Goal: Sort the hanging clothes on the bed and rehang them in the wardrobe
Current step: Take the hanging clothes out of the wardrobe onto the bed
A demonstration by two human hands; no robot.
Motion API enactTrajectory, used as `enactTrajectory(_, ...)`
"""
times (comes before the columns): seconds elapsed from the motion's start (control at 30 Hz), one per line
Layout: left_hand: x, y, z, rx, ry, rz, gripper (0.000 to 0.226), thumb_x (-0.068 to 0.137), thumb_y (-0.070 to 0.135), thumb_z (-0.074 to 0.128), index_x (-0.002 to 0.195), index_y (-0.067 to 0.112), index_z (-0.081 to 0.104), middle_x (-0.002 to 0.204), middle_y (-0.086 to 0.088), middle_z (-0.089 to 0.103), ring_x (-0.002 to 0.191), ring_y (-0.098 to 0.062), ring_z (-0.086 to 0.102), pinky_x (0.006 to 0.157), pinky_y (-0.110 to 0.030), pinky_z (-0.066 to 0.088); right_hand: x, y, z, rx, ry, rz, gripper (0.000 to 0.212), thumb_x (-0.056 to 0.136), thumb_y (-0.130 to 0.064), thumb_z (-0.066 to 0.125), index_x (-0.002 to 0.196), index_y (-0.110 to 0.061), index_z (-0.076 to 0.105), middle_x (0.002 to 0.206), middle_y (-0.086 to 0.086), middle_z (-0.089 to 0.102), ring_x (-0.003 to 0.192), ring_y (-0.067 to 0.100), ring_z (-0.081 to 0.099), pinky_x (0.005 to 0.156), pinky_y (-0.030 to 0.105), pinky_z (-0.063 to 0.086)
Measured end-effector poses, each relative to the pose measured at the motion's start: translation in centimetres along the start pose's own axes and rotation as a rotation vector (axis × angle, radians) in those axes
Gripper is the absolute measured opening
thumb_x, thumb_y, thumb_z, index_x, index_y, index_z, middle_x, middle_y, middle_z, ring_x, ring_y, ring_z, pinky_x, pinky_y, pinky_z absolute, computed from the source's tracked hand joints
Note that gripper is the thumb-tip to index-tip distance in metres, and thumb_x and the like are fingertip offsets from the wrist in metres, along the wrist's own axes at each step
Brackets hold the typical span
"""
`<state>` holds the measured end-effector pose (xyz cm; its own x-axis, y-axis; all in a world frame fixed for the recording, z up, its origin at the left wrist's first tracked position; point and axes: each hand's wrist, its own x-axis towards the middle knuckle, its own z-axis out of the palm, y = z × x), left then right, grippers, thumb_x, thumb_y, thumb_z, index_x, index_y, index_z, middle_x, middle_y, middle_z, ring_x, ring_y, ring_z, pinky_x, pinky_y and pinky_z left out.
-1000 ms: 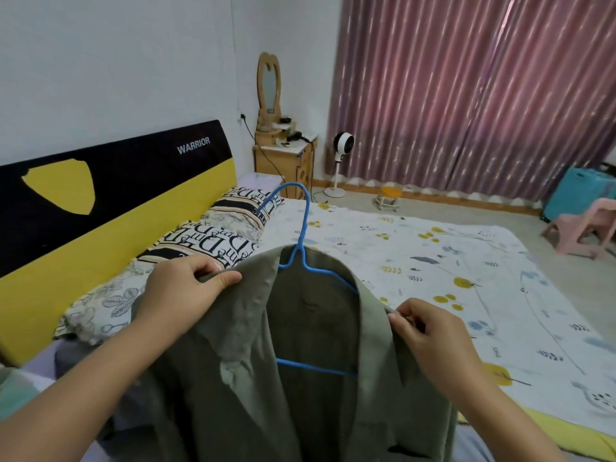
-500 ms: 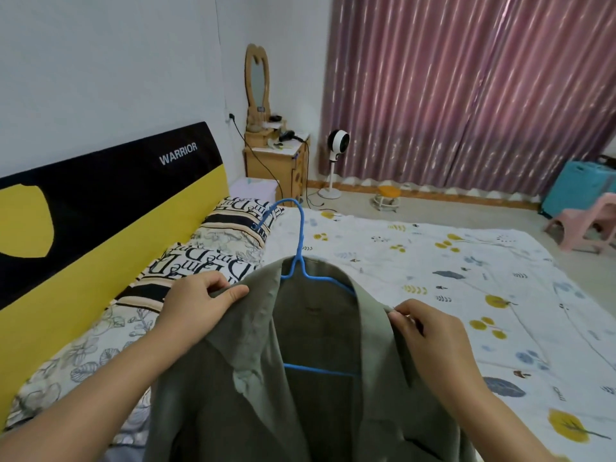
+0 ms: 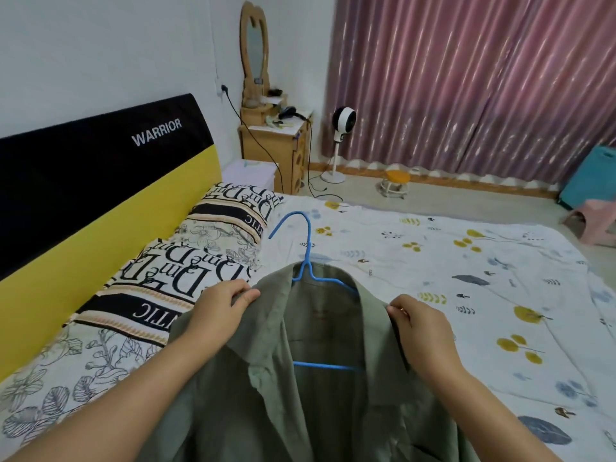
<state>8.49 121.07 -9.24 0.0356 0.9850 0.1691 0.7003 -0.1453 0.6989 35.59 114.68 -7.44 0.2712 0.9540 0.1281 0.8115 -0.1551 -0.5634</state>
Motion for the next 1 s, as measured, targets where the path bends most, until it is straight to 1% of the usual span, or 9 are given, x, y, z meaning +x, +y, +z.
enactTrajectory(0.17, 6.7, -2.3, 5.5, 0.014, 0.015, -0.069, 0.024, 0.091, 0.026, 0.057, 0.078, 0.007, 0.065, 0.072, -0.010, 0.064, 0.075, -0.027, 0.058, 0.066, -0.035, 0.040, 8.6, 3.2, 4.2, -0.060, -0.077, -0.015, 0.022, 0.098, -0.022, 0.042, 0.092, -0.013, 0.061, 0.089, 0.003, 0.062, 0.078, 0.017, 0.044, 0.067, 0.029, 0.030)
enactTrajectory(0.33, 12.9, -5.7, 12.1, 0.250, 0.032, -0.188, 0.024, 0.093, 0.041, 0.048, 0.082, 0.023, 0.058, 0.081, 0.002, 0.063, 0.087, -0.022, 0.057, 0.077, -0.032, 0.021, 15.9, 7.4, 10.3, -0.115, -0.208, -0.024, 0.022, 0.098, -0.016, 0.037, 0.099, -0.007, 0.057, 0.100, 0.010, 0.062, 0.090, 0.026, 0.054, 0.077, 0.035, 0.042)
enactTrajectory(0.43, 15.6, -8.9, 16.3, 0.288, -0.008, -0.249, 0.026, 0.093, 0.041, 0.048, 0.091, 0.020, 0.062, 0.092, 0.001, 0.065, 0.094, -0.024, 0.058, 0.081, -0.034, 0.028, 19.1, 10.6, 14.9, -0.129, -0.277, -0.053, 0.023, 0.092, -0.006, 0.039, 0.107, -0.010, 0.056, 0.106, 0.011, 0.060, 0.099, 0.028, 0.054, 0.081, 0.035, 0.041)
enactTrajectory(0.57, 17.2, -13.3, 21.8, 0.316, -0.098, -0.277, 0.030, 0.095, 0.037, 0.046, 0.104, 0.012, 0.060, 0.109, -0.010, 0.062, 0.101, -0.029, 0.056, 0.082, -0.037, 0.044, 21.9, 14.8, 21.1, -0.184, -0.304, -0.084, 0.023, 0.090, -0.005, 0.038, 0.101, -0.007, 0.057, 0.103, 0.013, 0.059, 0.095, 0.029, 0.052, 0.076, 0.034, 0.039)
enactTrajectory(0.7, 15.9, -15.8, 26.2, 0.350, -0.152, -0.339, 0.046, 0.096, 0.035, 0.043, 0.137, 0.014, 0.039, 0.137, -0.011, 0.043, 0.126, -0.029, 0.038, 0.099, -0.041, 0.037, 23.0, 18.0, 26.6, -0.207, -0.331, -0.038, 0.025, 0.087, -0.001, 0.037, 0.101, -0.005, 0.058, 0.102, 0.014, 0.059, 0.096, 0.030, 0.052, 0.077, 0.035, 0.038)
enactTrajectory(0.83, 12.5, -17.5, 29.6, 0.572, -0.293, -0.229, 0.056, 0.097, 0.039, 0.037, 0.147, 0.021, 0.019, 0.154, -0.002, 0.021, 0.136, -0.021, 0.028, 0.106, -0.036, 0.029, 23.3, 20.6, 31.0, -0.135, -0.336, 0.024, 0.024, 0.084, 0.003, 0.039, 0.097, -0.002, 0.058, 0.101, 0.019, 0.060, 0.096, 0.035, 0.052, 0.072, 0.035, 0.033)
enactTrajectory(0.87, 11.8, -18.1, 30.4, 0.613, -0.354, -0.212, 0.058, 0.097, 0.041, 0.035, 0.149, 0.023, 0.013, 0.156, 0.001, 0.015, 0.137, -0.019, 0.025, 0.107, -0.035, 0.028, 23.2, 21.2, 32.0, -0.120, -0.323, 0.042, 0.025, 0.085, 0.003, 0.039, 0.101, -0.003, 0.057, 0.103, 0.020, 0.059, 0.099, 0.036, 0.051, 0.074, 0.035, 0.033)
enactTrajectory(0.93, 10.7, -19.3, 31.8, 0.639, -0.456, -0.235, 0.060, 0.098, 0.043, 0.032, 0.149, 0.027, 0.006, 0.157, 0.006, 0.007, 0.140, -0.016, 0.020, 0.108, -0.035, 0.026, 22.5, 21.8, 33.6, -0.103, -0.272, 0.047, 0.032, 0.089, 0.001, 0.040, 0.118, -0.003, 0.053, 0.115, 0.019, 0.055, 0.110, 0.036, 0.047, 0.088, 0.037, 0.035)
enactTrajectory(1.0, 10.3, -20.3, 32.6, 0.632, -0.522, -0.285, 0.059, 0.098, 0.043, 0.030, 0.149, 0.028, 0.006, 0.158, 0.006, 0.005, 0.143, -0.015, 0.014, 0.110, -0.037, 0.025, 21.4, 21.6, 34.5, -0.065, -0.210, 0.020, 0.034, 0.094, -0.006, 0.040, 0.127, -0.006, 0.050, 0.119, 0.011, 0.051, 0.117, 0.030, 0.044, 0.091, 0.028, 0.033)
